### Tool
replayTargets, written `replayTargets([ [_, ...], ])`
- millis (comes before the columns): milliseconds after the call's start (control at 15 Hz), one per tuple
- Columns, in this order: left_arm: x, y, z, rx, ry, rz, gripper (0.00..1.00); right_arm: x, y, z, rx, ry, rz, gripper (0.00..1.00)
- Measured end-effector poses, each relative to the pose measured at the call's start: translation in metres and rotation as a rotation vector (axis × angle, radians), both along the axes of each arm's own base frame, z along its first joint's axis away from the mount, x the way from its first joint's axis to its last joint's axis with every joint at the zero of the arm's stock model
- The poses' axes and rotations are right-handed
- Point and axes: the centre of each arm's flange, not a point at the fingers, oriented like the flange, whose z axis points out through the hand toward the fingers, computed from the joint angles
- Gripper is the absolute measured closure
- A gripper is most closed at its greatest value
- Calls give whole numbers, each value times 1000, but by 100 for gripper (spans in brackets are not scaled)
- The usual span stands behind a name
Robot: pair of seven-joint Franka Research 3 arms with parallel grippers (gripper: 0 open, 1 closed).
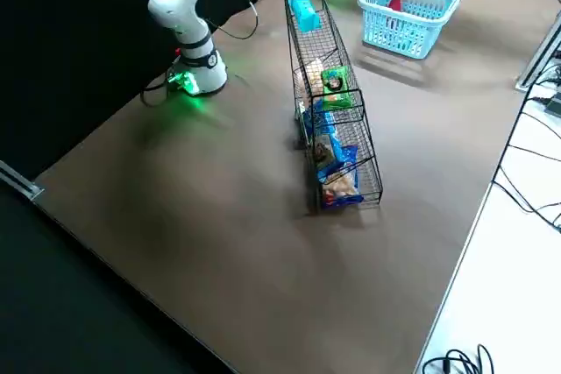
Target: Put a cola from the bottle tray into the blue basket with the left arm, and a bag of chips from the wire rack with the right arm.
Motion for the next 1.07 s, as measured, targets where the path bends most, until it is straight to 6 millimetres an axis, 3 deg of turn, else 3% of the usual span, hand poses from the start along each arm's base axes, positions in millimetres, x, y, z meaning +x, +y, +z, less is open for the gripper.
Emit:
replayTargets([
  [200,5,-1,-6,0,-4,18,0,-7,-77,50,13,-13,5,80],
  [400,12,-2,-7,-3,-38,54,0,-22,-142,82,-45,-29,64,81],
  [667,18,1,-3,-10,-87,103,0,-34,-180,97,-105,-42,42,81],
  [867,19,2,-3,-11,-91,105,0,-28,-220,96,-165,-91,-15,81],
  [1067,19,1,-3,-11,-91,112,0,-32,-232,92,-184,-133,-42,80],
])
